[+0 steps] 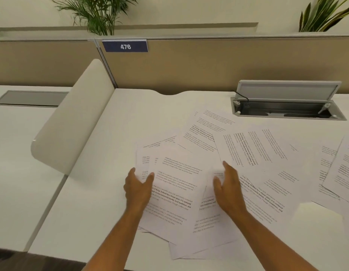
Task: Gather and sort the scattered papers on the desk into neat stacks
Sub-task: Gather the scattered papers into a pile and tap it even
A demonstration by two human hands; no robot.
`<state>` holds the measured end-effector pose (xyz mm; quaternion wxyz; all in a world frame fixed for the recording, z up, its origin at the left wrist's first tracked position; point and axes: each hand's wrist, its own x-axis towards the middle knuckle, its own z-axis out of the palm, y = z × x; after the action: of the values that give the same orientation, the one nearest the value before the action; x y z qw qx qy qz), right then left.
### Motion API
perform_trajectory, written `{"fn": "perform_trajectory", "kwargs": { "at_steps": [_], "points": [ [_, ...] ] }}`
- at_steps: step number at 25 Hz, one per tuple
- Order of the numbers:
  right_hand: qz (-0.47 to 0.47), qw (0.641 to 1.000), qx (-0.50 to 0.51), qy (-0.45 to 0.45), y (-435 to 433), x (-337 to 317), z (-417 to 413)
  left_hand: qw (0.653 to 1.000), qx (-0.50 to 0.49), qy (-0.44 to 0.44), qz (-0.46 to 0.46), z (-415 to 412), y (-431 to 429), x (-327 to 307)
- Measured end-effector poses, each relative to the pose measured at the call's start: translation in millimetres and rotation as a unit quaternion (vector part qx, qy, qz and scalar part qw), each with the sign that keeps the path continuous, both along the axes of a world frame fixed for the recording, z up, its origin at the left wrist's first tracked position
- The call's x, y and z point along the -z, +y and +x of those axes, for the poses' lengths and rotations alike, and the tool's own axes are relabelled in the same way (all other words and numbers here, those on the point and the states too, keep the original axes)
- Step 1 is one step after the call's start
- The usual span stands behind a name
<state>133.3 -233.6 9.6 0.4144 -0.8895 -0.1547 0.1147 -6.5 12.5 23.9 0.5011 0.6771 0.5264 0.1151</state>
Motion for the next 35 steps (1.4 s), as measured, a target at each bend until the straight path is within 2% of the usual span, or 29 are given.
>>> {"fn": "perform_trajectory", "kwargs": {
  "at_steps": [2, 5, 9, 13, 15, 18, 22, 24, 27, 31, 33, 35],
  "points": [
    [-0.058, 0.996, 0.064, 0.026, -18, -3, 10, 0.999, -0.028, -0.003, -0.032, -3, 6, 0],
    [-0.165, 0.985, 0.007, 0.057, -12, -6, 7, 0.998, -0.016, -0.003, -0.060, 5, -4, 2],
    [-0.140, 0.984, -0.059, 0.092, 26, -11, 0, 0.997, -0.025, 0.035, -0.058, 17, -18, -3],
    [-0.144, 0.986, -0.020, 0.085, 20, -15, 20, 0.991, -0.049, 0.123, 0.009, 4, 7, -11],
    [-0.172, 0.983, -0.002, 0.070, 9, -13, 21, 0.993, -0.060, 0.102, -0.022, -5, 14, -9],
    [-0.194, 0.979, -0.035, 0.060, 20, -11, 7, 0.993, -0.053, 0.052, -0.092, -4, 9, -7],
    [-0.154, 0.978, -0.095, 0.102, 59, -12, -2, 0.990, -0.057, 0.046, -0.118, 4, 12, -5],
    [-0.119, 0.982, -0.089, 0.114, 67, -14, 2, 0.989, -0.054, 0.044, -0.133, 5, 16, -4],
    [-0.129, 0.987, -0.087, 0.039, 58, -10, 11, 0.992, -0.044, 0.038, -0.109, 13, 23, -6],
    [-0.254, 0.950, -0.176, -0.046, 44, 7, 13, 0.994, -0.047, 0.003, -0.094, 31, 29, -9],
    [-0.263, 0.945, -0.180, -0.071, 44, 14, 11, 0.995, -0.046, 0.010, -0.092, 39, 33, -9],
    [-0.255, 0.948, -0.171, -0.081, 44, 16, 11, 0.990, -0.056, 0.004, -0.130, 45, 40, -10]
  ]
}}
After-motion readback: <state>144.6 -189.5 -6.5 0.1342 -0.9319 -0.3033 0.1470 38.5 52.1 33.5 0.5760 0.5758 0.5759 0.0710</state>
